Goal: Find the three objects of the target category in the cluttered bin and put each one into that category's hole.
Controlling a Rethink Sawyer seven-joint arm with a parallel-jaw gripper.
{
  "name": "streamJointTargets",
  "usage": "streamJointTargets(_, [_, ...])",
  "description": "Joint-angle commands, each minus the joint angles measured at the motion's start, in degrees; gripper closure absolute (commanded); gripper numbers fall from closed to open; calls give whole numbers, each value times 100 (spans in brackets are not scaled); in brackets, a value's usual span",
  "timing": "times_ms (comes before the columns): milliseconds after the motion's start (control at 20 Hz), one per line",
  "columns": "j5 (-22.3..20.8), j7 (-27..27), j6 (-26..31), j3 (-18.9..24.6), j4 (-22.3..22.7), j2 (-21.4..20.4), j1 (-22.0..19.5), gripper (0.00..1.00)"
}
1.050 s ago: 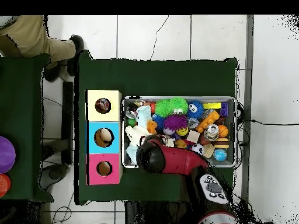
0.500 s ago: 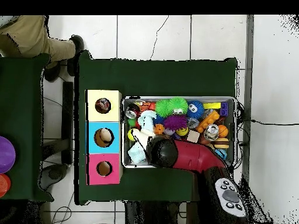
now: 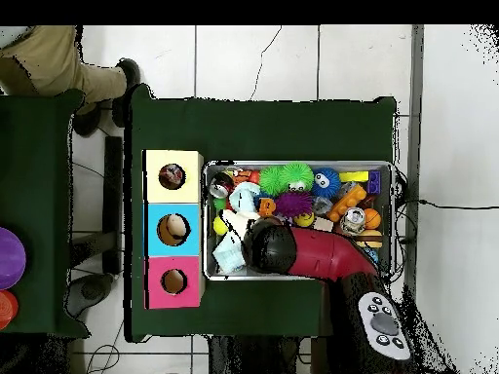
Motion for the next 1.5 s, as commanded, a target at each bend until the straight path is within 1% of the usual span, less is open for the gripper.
streamJointTargets(50, [18,555,165,298,-420,121,115,100])
streamJointTargets(200, [68,433,383,374,-417,34,29,100])
streamJointTargets(400, [119,-21,1119,522,-550,-253,-214,100])
streamJointTargets(600, [117,-213,1434,645,-648,-312,-385,100])
streamJointTargets(700, [143,-281,1637,727,-606,-427,-476,100])
streamJointTargets(750, [151,-301,1733,760,-589,-511,-502,100])
streamJointTargets(800, [150,-300,1930,769,-704,-538,-495,100])
streamJointTargets(950, [101,-293,2194,787,-797,-657,-461,100])
streamJointTargets(1150, [109,-271,2422,840,-809,-764,-492,100])
streamJointTargets(1500, [106,-252,2751,904,-956,-835,-490,100])
